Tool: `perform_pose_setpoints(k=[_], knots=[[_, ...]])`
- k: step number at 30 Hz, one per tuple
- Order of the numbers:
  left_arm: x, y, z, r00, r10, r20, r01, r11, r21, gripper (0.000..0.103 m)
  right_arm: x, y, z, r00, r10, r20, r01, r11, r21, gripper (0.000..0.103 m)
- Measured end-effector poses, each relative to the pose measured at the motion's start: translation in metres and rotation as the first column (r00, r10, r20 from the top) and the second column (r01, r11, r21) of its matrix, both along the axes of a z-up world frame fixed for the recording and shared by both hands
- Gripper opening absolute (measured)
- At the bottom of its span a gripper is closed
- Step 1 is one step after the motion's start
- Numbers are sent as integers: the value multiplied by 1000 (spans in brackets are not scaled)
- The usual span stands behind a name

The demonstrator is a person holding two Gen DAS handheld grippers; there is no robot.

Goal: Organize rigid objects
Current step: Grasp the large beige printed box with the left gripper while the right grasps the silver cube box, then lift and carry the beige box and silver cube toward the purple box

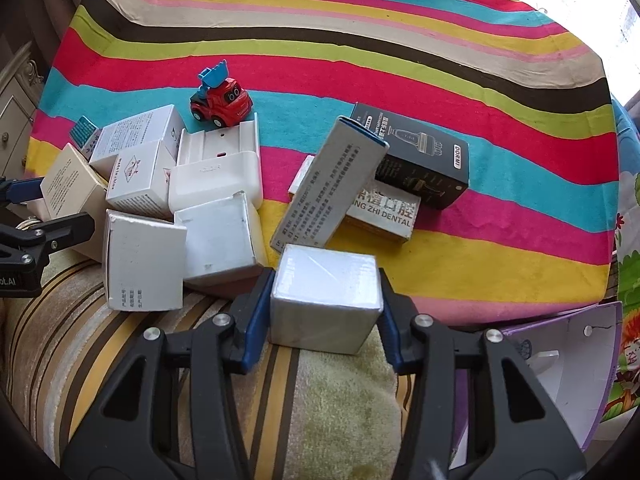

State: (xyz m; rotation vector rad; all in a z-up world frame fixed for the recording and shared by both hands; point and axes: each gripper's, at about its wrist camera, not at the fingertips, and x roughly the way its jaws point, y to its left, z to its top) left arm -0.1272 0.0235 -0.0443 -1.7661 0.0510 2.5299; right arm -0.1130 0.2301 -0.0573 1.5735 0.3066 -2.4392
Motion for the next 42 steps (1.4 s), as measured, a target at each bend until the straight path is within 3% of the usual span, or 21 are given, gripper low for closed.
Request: perform_pose_setpoints(k=[13, 42], knots=[[28, -3, 45, 976, 87, -200, -117, 983, -143, 102, 15, 9, 21, 996, -27, -89, 26, 1000, -12, 51], [62, 57, 89, 939, -32, -342, -43, 977, -210, 102, 52, 53, 64, 974, -124, -189, 102, 987, -123, 51]])
